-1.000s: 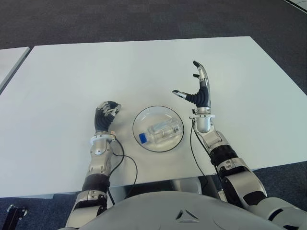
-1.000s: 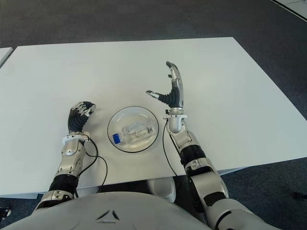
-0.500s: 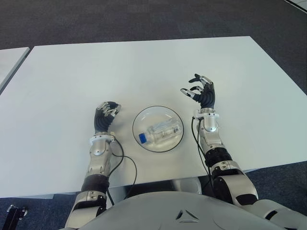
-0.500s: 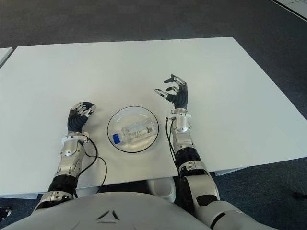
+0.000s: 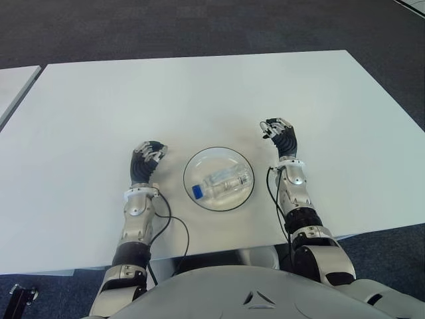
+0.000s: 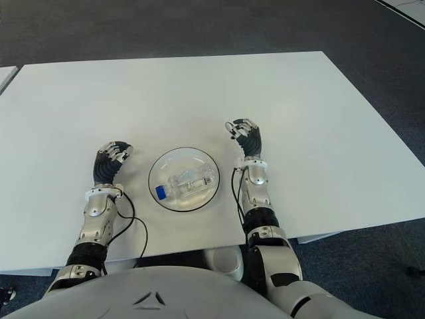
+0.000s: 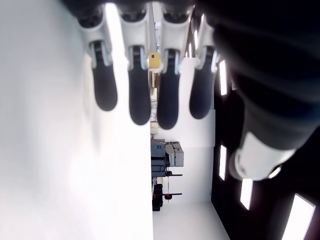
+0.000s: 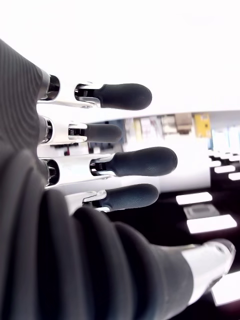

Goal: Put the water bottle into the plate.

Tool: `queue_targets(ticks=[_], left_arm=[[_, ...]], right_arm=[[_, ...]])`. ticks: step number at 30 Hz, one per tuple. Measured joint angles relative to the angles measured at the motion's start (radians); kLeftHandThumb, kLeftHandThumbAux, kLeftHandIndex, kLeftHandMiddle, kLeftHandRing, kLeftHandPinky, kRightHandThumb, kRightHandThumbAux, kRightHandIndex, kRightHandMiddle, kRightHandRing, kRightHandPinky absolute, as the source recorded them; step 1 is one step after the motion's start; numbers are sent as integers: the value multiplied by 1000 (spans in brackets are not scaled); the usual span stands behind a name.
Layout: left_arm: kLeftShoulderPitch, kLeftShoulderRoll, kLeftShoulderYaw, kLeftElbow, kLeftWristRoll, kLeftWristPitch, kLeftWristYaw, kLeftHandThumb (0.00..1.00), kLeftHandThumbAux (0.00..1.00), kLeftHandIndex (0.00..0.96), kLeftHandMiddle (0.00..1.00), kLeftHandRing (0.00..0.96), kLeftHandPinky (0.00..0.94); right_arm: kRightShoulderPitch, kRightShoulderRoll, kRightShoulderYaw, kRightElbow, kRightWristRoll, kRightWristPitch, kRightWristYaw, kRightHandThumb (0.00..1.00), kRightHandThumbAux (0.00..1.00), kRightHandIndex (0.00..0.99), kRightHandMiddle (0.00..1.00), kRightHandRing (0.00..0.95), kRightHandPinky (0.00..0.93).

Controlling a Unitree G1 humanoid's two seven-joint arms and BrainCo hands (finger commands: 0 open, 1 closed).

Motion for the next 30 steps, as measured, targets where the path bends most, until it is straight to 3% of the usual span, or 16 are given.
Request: queue_targets(ticks=[4, 9, 20, 30], left_arm=[[0, 1, 1, 0, 0, 1, 0, 709, 720, 427, 439, 410, 406], [-3, 1, 2, 0, -2, 6, 0, 709, 719, 427, 439, 411, 406], [-16, 2, 4, 8, -11, 15, 0, 708, 720, 426, 431, 408, 404], [-40, 4, 6, 39, -13, 15, 0, 706, 721, 425, 434, 416, 414]], right_arm=[[3, 2, -10, 40, 2, -10, 46, 699, 729, 438, 723, 702, 685], [6, 11, -12, 97, -1, -93, 105, 692, 732, 438, 753, 734, 715], [3, 28, -25, 197, -2, -235, 146, 692, 732, 438, 797, 780, 770], [-11, 42, -48, 247, 1, -300, 184, 694, 732, 437, 814, 799, 791]])
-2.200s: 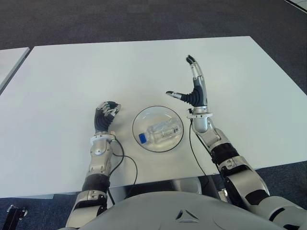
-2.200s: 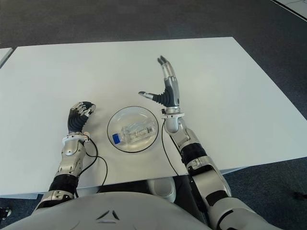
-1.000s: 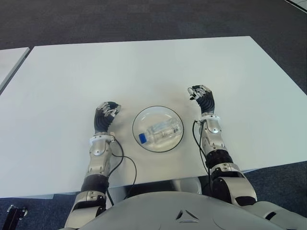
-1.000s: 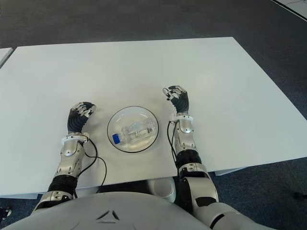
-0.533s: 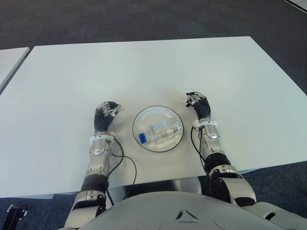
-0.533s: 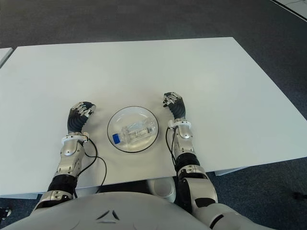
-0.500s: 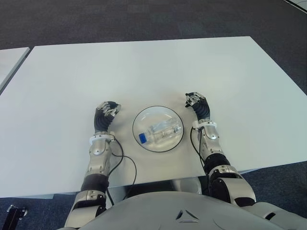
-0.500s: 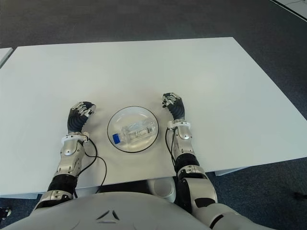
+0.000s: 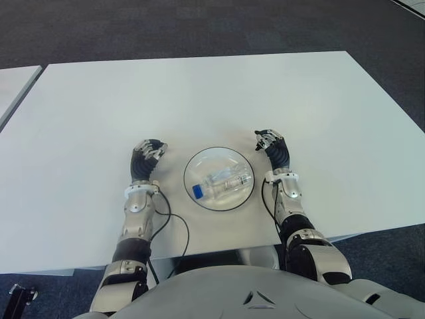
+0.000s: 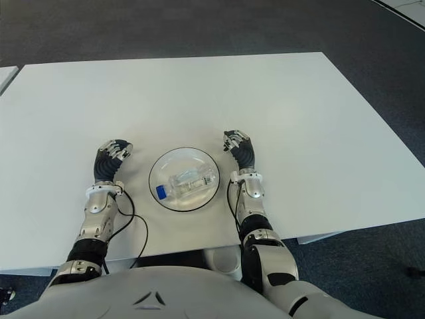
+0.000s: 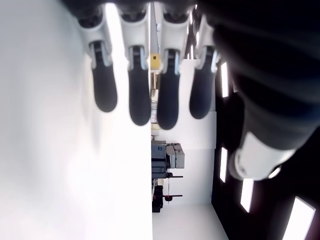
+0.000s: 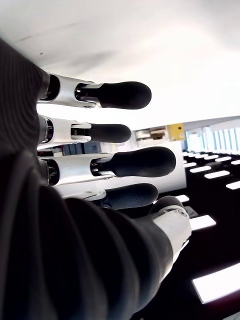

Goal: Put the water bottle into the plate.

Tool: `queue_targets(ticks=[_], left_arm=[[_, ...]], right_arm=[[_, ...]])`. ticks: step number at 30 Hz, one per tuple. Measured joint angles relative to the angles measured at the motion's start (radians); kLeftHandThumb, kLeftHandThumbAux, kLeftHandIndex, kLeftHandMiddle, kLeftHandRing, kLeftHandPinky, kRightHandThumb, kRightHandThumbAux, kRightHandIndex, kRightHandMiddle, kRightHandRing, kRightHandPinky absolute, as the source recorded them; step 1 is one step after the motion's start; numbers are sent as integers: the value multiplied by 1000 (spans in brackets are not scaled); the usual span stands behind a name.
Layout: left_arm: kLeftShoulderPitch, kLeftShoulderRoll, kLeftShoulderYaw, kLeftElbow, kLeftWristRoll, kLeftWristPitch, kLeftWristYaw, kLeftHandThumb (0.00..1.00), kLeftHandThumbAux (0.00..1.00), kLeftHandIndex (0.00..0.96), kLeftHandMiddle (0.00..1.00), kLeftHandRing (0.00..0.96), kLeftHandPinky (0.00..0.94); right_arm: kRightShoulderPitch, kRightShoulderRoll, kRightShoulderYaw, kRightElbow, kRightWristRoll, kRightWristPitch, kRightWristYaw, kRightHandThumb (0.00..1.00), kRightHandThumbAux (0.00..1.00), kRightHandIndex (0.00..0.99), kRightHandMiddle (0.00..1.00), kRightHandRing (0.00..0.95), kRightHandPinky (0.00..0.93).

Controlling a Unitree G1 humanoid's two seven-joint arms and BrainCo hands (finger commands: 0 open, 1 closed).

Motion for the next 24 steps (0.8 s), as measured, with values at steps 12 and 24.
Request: queue_targets(ticks=[12, 24], left_arm=[[-20, 2, 1, 26, -5, -6, 0, 708, 720, 426, 432, 413, 402], [-32, 2, 1, 44, -6, -14, 0, 709, 720, 427, 433, 412, 398]], right_arm=[[-22, 0, -27, 56, 1, -49, 25, 695, 730, 438, 826, 812, 817], [-28, -5, -25, 90, -27, -110, -9, 693, 731, 438, 821, 798, 792]])
